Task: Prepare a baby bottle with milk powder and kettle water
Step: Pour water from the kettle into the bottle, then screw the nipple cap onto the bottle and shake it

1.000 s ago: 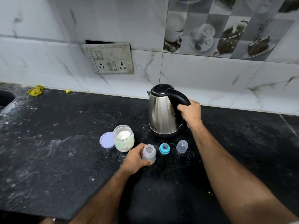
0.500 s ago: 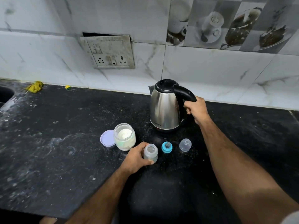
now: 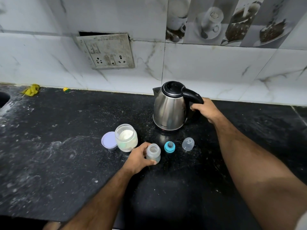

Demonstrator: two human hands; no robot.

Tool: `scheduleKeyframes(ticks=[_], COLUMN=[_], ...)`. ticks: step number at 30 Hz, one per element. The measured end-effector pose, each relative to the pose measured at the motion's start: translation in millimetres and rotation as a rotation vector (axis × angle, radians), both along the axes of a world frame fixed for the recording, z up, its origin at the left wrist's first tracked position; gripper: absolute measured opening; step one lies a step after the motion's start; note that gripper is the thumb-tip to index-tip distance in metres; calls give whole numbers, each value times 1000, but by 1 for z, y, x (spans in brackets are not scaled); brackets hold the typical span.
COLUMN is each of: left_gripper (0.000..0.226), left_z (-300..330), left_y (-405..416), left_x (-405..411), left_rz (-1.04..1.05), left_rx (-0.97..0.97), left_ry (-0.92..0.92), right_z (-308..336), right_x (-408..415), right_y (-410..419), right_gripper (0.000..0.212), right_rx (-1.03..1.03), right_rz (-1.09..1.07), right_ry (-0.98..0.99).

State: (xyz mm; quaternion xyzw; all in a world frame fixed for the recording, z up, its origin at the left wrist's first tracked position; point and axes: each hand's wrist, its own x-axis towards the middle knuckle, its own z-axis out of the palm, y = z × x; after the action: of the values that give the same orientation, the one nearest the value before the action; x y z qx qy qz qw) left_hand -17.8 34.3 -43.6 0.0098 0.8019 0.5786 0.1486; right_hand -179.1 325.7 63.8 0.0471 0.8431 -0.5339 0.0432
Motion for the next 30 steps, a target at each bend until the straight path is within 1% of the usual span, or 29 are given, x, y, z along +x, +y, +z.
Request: scheduleKeyframes(ticks=[3,5,7,8,10,11,12,13,14,15,17,19,21,25,27,30], left_gripper=[57,56,57,57,57,57,57,57,57,57,57,57,57,56,56,58], left_z=[2,4,5,5,5,6,6,7,7,7,8,9,11,13,14,14], left_y=[0,1,1,1,1,2,2,2,3,3,3,4,4,6,6,6], left_x=[0,1,1,2,2,2,3,3,3,4,3,3,3,6,6,9], left_rz=[1,1,2,2,4,6,9,12,14,16,19,15,12,12,14,25], left_rx=[-6,-7,-7,-5,-1,2,6,12,17,20,22,16,17,0,-9,-16], left_ry=[7,10,9,9,8,7,5,1,-2,-5,-5,-7,-12,-6,-5,2], right_z=[3,5,6,5,-1,-8,-16,-26,-38,-50,-72,-86,-92,-89,-85,-76], right_x=[1,8,26,40,74,91,107,119,128,134,138,138,134,134,138,153], right_y=[1,-1,-4,-8,-21,-30,-41,-51,-60,-68,-78,-83,-87,-92,-93,-91], right_gripper=[20,35,50,52,41,33,24,17,13,14,31,50,57,41,39,47], right_rx=[41,124,271,342,405,397,392,405,430,451,507,640,731,784,751,640], right_rz=[3,-56,-222,-325,-480,-493,-457,-385,-289,-175,66,213,247,241,208,126], right_ry=[-1,6,108,199,417,494,529,516,459,365,159,62,39,51,64,81])
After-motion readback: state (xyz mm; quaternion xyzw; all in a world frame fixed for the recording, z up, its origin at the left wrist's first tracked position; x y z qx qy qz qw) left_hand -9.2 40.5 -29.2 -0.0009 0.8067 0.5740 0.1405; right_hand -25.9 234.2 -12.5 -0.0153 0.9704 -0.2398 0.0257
